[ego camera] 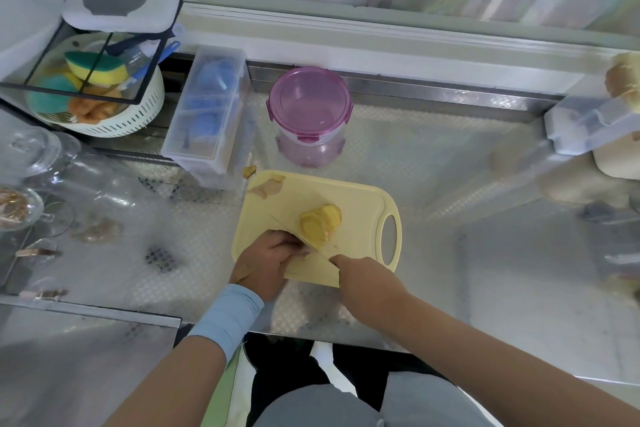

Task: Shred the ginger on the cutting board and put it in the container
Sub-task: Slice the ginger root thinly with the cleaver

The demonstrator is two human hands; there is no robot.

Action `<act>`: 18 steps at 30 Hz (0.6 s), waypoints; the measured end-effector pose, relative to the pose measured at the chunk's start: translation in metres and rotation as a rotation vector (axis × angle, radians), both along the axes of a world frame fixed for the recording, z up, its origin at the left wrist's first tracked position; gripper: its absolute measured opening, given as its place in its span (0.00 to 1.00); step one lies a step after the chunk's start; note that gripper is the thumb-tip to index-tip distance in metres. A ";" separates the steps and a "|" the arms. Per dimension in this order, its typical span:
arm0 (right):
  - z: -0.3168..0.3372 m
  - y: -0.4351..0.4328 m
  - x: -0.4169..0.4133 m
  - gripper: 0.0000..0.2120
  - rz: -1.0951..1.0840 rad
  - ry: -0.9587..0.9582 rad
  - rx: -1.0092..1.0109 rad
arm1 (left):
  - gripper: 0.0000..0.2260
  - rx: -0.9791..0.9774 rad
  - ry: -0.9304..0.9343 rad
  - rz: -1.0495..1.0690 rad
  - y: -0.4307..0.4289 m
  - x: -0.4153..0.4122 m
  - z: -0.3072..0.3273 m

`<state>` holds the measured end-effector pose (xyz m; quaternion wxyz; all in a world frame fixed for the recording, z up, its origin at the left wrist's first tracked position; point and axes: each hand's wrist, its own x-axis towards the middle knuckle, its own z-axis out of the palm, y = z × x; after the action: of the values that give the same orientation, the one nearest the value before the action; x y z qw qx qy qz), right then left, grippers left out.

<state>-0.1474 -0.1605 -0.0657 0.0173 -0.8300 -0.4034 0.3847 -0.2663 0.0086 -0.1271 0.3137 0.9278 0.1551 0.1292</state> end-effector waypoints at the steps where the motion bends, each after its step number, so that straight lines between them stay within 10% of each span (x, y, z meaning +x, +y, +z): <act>1: 0.000 -0.002 -0.001 0.27 0.003 -0.004 -0.001 | 0.12 -0.010 0.005 0.004 0.000 0.000 0.000; 18: -0.020 0.025 0.003 0.15 -0.055 0.005 0.008 | 0.12 -0.071 0.040 0.007 0.001 -0.006 -0.011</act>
<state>-0.1448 -0.1352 -0.0854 0.0324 -0.8398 -0.3818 0.3847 -0.2725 0.0096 -0.1384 0.3427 0.9180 0.1690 0.1062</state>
